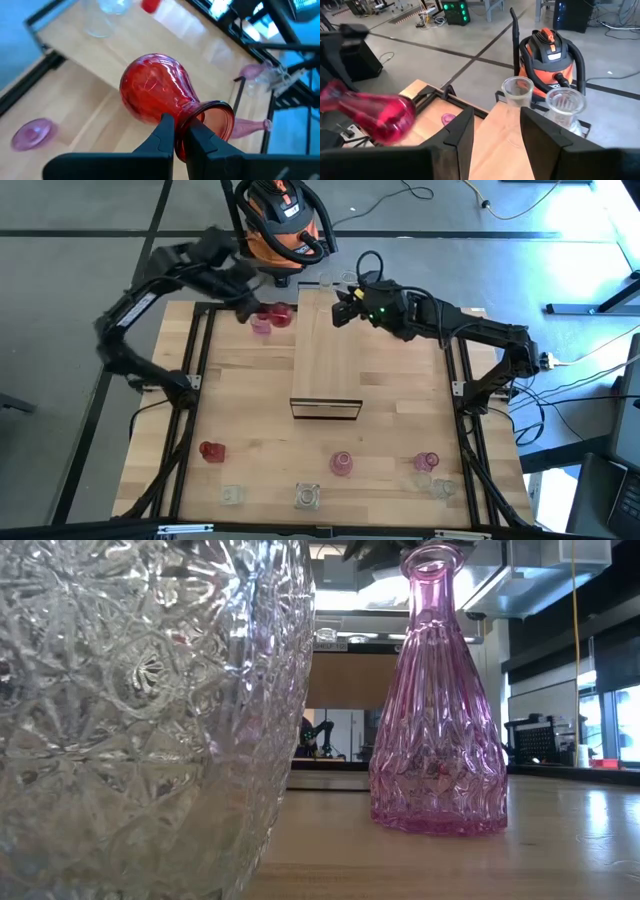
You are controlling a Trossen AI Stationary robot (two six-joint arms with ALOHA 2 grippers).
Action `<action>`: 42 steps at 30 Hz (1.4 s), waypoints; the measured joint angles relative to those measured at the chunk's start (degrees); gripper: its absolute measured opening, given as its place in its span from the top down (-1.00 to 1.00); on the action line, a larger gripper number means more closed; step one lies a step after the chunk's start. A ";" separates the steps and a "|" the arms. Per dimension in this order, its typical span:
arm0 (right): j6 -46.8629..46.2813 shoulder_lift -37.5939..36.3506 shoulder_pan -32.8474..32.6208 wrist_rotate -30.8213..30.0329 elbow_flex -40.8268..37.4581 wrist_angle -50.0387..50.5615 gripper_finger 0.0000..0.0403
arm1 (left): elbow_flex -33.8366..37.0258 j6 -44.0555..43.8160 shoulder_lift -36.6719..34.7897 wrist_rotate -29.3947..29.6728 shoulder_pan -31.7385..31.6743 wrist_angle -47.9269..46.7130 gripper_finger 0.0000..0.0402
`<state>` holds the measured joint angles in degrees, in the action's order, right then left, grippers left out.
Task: Sort vases onto shelf
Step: Put the right red vase on the shelf
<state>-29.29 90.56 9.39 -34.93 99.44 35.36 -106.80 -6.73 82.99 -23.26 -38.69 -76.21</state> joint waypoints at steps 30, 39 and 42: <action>-3.86 -8.70 0.00 -3.66 0.00 18.33 0.28 | -18.23 10.15 29.22 -1.67 3.63 -13.80 0.85; -3.85 -8.68 0.00 -4.65 0.00 18.42 0.28 | -18.23 12.78 29.23 -1.72 3.60 -12.36 0.84; -3.86 -8.68 0.00 -4.66 0.00 18.40 0.28 | -18.23 13.36 29.23 -1.82 3.60 -12.22 0.83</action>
<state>-33.15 81.89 9.39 -39.59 99.44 53.76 -125.03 6.63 112.22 -25.08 -35.09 -88.43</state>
